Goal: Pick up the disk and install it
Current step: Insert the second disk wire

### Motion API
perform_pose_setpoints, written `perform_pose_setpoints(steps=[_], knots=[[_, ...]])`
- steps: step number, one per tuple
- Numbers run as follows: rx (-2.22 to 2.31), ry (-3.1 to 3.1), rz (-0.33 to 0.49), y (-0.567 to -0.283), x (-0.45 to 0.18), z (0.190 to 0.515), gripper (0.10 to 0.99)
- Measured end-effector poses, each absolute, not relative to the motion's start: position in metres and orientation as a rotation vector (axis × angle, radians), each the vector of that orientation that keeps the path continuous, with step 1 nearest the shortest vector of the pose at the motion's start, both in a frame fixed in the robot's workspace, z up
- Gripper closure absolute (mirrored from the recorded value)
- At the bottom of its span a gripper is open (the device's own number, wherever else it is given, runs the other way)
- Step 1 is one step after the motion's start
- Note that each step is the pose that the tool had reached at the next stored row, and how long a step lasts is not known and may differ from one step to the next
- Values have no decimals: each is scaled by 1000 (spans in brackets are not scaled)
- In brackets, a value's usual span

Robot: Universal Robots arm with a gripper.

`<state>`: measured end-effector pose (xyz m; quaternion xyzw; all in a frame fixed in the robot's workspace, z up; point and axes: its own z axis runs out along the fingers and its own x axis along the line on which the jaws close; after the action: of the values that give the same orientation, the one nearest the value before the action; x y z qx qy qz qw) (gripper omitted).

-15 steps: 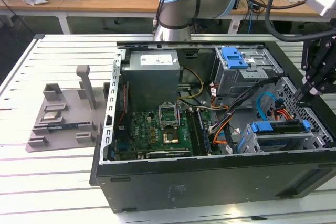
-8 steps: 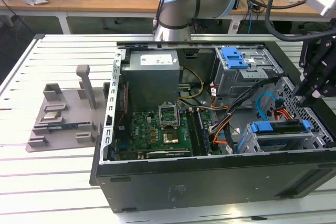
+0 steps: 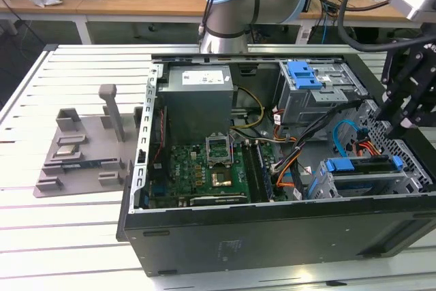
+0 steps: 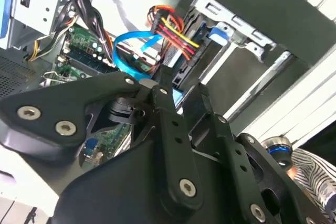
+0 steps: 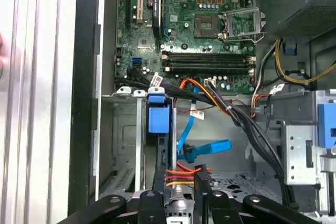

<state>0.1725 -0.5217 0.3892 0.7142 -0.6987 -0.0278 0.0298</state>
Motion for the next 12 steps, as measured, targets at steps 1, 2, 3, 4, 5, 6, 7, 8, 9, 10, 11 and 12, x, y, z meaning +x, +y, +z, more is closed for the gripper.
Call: perform_pose_setpoints(steps=[1,2,3,4,5,6,7,8,9,10,11,12], knots=[[2210,-2146,-85,-521,167,385,725],[2216,-2139,-85,-521,162,383,725],[2228,-2127,-85,-521,155,379,725],[2238,-2115,-84,-521,151,376,725],[2245,-2108,-84,-521,151,374,725],[2248,-2105,-83,-521,151,373,725],[2248,-2104,-83,-521,151,373,725],[2248,-2104,-83,-521,150,372,725],[2248,-2104,-83,-521,150,372,725],[2248,-2105,-83,-521,150,372,725],[2248,-2104,-83,-521,150,372,725],[2248,-2105,-83,-521,150,372,741]])
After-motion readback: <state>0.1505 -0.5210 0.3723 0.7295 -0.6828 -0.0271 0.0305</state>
